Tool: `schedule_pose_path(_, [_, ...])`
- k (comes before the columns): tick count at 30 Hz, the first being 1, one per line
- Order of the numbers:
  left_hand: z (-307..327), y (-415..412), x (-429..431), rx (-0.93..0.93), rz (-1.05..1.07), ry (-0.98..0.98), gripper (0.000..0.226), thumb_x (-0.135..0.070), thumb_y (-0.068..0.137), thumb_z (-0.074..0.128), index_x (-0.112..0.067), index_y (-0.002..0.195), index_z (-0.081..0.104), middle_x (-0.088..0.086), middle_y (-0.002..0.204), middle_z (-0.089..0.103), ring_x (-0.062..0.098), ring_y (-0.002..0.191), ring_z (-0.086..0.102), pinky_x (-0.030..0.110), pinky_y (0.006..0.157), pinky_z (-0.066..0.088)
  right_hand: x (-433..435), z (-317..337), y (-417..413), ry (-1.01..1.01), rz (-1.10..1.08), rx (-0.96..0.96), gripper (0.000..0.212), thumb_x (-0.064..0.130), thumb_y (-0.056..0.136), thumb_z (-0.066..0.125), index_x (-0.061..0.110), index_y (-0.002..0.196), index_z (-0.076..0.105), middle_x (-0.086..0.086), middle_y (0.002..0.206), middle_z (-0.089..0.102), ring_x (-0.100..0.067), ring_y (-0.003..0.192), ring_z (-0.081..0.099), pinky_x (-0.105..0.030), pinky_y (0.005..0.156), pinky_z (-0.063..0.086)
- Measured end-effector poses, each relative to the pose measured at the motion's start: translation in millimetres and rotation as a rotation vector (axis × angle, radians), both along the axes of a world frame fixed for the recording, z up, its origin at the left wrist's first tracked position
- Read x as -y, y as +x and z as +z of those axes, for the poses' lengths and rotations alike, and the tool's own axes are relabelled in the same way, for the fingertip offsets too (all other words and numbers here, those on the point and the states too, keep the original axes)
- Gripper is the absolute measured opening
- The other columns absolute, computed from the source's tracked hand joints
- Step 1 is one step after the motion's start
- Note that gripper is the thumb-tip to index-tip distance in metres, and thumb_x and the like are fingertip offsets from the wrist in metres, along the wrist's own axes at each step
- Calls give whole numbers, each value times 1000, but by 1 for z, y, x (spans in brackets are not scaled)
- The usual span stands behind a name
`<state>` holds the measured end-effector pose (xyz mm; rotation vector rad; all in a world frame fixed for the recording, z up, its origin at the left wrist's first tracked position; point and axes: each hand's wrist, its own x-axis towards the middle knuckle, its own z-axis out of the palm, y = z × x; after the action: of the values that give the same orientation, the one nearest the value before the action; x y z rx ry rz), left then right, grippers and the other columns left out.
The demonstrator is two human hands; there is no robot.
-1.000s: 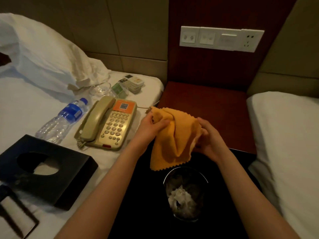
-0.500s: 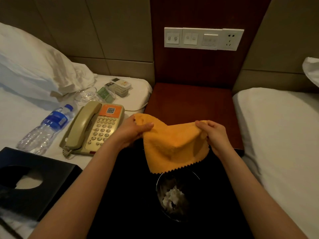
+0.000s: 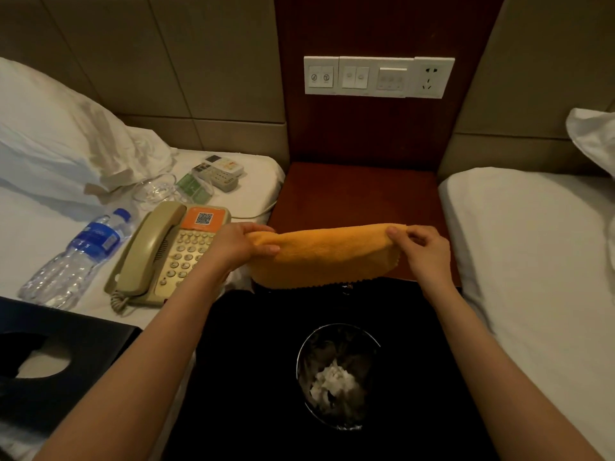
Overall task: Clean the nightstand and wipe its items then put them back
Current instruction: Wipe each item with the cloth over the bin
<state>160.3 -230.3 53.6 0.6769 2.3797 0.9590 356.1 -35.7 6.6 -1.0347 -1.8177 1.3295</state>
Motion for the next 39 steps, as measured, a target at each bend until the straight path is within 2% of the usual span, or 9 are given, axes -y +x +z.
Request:
schedule_pose_path(5, [1,-4,0,-143,-21,-12,35,-17,77,74,-13,111,68,5,90,62,10,76,55,11,57,39,-12,3,4,-68,62,-25,16,28,86,63,19,98,68,5,106,61,-12,104,53,-24,85,41])
schedule_pose_path(9, [-3,-10,-6,-177,4,-32,35,-26,78,73,-12,109,67,6,89,62,22,90,61,26,68,46,-10,4,3,-135,19,-78,14,32,85,64,20,80,67,7,82,62,-6,80,52,-20,67,42])
schedule_pose_path(16, [-7,-13,-5,-175,0,-50,33,-27,77,74,-12,107,69,8,90,64,25,94,62,30,77,45,-7,1,6,-304,-51,-273,7,22,76,72,19,81,69,4,83,66,-9,83,57,-25,74,46])
schedule_pose_path(20, [-4,-13,-2,-196,-80,-78,33,-18,75,76,-13,107,70,-14,58,65,3,67,56,16,61,39,-12,4,8,-337,-55,-296,9,21,77,71,17,85,70,1,89,66,-14,91,58,-28,78,48])
schedule_pose_path(25, [-7,-13,-6,-236,-91,-51,20,-18,83,68,-8,100,71,6,81,59,13,79,50,23,61,34,-12,9,9,-223,-53,-286,20,12,80,70,10,100,67,6,82,64,-3,79,57,-13,66,46])
schedule_pose_path(29, [-9,-8,-8,-42,-102,122,12,-16,93,54,-16,82,58,2,79,56,15,78,52,19,61,39,-15,11,9,-253,-70,-282,18,15,81,69,14,98,67,7,88,64,-11,91,59,-27,82,51])
schedule_pose_path(32, [-6,1,-9,326,-66,294,17,-22,98,43,-18,87,55,2,83,54,13,75,53,22,66,46,-19,9,11,-283,-48,-277,22,16,81,69,25,100,62,9,99,62,-20,107,56,-38,92,49])
schedule_pose_path(37, [-14,15,-21,585,115,421,20,-26,100,40,-12,111,50,2,72,52,10,56,51,15,39,45,-22,8,7,-216,32,-108,46,11,85,65,22,128,53,6,120,50,-12,111,45,-30,91,40])
schedule_pose_path(39, [-20,21,-25,690,175,432,18,-23,100,40,-10,107,49,5,72,54,12,57,54,17,41,49,-20,8,4,-121,22,-9,48,11,86,64,19,131,51,2,125,51,-11,109,45,-28,90,39])
